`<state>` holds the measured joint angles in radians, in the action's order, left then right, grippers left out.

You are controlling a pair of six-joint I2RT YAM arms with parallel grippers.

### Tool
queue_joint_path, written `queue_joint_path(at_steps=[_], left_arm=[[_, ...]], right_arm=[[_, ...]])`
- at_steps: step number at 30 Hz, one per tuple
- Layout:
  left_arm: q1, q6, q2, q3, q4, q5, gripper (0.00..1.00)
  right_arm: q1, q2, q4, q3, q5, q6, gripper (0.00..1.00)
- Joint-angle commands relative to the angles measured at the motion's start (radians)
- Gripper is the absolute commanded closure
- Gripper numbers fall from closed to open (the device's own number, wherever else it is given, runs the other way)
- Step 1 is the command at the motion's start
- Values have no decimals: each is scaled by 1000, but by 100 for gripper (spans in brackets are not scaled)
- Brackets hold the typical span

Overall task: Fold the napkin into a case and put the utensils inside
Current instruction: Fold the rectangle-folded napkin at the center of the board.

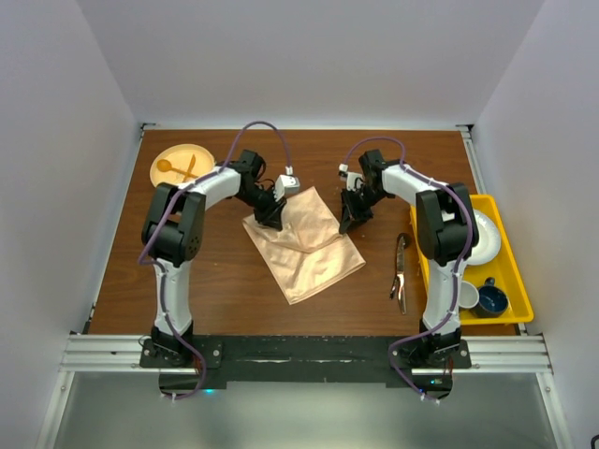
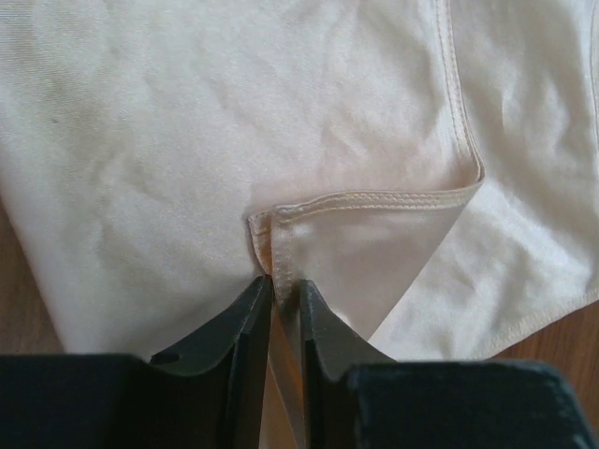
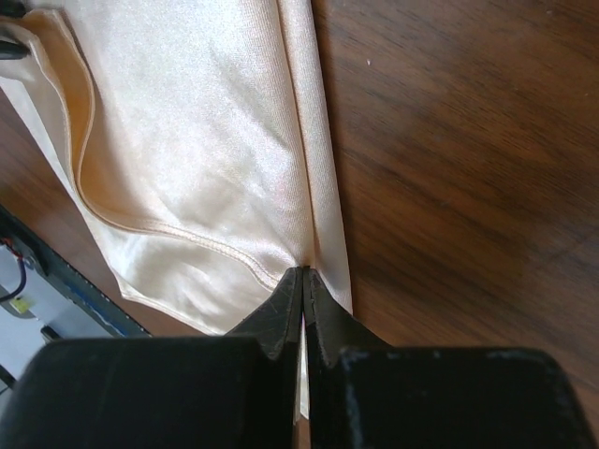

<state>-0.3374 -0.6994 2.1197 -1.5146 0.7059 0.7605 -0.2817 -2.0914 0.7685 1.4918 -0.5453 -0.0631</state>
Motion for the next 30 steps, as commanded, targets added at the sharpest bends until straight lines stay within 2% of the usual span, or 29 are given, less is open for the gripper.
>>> queue_joint_path(at_steps=[1,6,11,15,18,19,21,22,24,25,26,28,30], left_arm=[[-3,-197,-112,62,29,60,78],[1,-437,-210,172,75,85,74],[5,-581,-312,292,69,66,64],[21,-786,-371,363,130,14,53],[40,-792,-409,376,145,3,47],[46,-772,-431,376,135,5,40],[52,-700,-460,384,112,16,36],[54,-671,-499,408,63,29,36],[49,-484,-552,457,-58,16,38],[19,-391,-614,518,-241,-37,39],[-9,-229,-644,552,-334,-88,41],[-104,-134,-690,617,-499,-243,45],[-167,-20,-693,648,-578,-341,47]], right_arm=[[-5,1,26,38,-21,29,91],[-5,-5,41,42,-19,43,83],[-5,-2,57,50,-24,57,78],[-5,8,72,65,-35,57,78],[-7,16,84,73,-45,59,73],[-7,17,84,73,-45,57,72],[-7,24,87,74,-48,57,67],[-5,27,87,76,-47,59,66],[-8,33,83,76,-45,57,63],[-8,34,80,76,-44,55,62],[-11,36,75,76,-42,49,62],[-17,36,72,74,-35,45,61],[-20,36,60,65,-21,43,61]])
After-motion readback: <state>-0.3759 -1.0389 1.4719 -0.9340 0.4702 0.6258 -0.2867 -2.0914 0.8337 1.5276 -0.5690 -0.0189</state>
